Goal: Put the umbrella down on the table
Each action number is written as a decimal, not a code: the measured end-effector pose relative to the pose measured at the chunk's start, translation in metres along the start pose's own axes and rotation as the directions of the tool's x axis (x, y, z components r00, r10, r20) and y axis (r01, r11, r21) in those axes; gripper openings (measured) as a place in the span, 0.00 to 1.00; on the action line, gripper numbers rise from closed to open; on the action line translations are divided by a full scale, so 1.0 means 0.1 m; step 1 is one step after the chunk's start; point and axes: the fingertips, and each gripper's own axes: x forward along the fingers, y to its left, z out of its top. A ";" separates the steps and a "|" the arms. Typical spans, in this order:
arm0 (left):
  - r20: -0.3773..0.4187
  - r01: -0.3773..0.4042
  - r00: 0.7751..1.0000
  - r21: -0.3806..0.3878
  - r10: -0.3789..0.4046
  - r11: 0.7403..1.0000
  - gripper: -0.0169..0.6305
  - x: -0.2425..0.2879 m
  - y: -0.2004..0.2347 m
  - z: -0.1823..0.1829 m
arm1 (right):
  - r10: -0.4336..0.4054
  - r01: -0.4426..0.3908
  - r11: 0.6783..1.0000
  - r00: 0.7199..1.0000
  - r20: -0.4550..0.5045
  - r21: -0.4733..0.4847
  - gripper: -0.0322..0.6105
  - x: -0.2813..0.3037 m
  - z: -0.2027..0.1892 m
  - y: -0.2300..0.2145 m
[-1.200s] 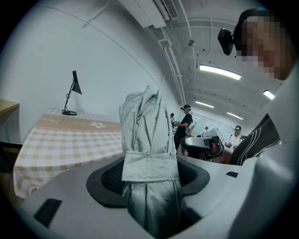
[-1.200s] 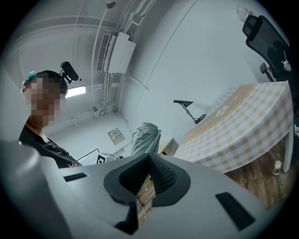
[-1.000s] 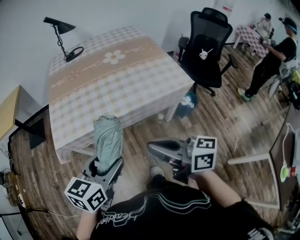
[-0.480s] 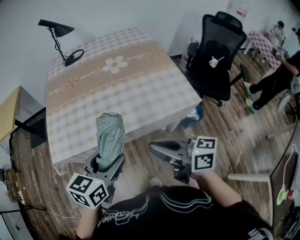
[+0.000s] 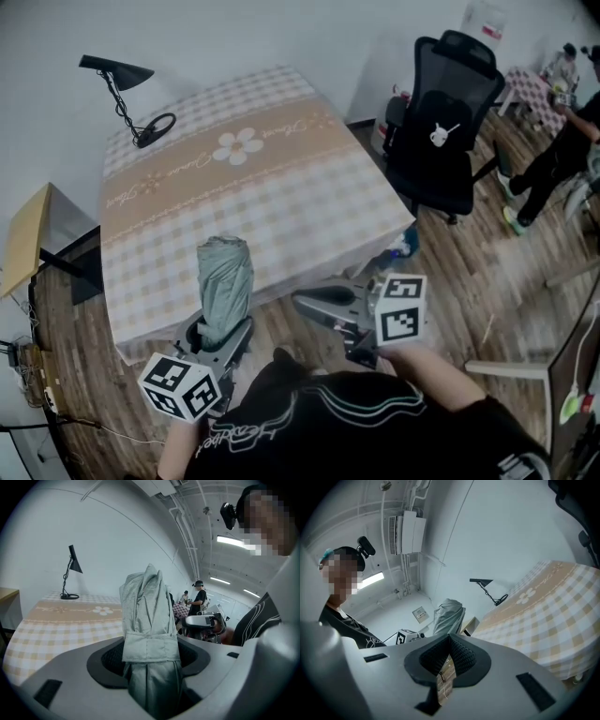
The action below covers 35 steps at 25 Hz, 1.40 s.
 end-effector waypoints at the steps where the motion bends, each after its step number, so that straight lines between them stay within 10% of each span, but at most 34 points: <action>1: -0.003 0.002 1.000 -0.003 -0.002 1.000 0.44 0.02 0.04 0.01 | -0.003 0.003 1.000 1.000 -0.001 0.001 0.07 0.02 0.02 -0.03; 35: -0.099 0.091 0.991 0.016 -0.089 0.996 0.44 1.36 1.60 0.78 | -0.199 0.193 0.977 0.977 0.074 0.090 0.07 0.54 0.88 -1.43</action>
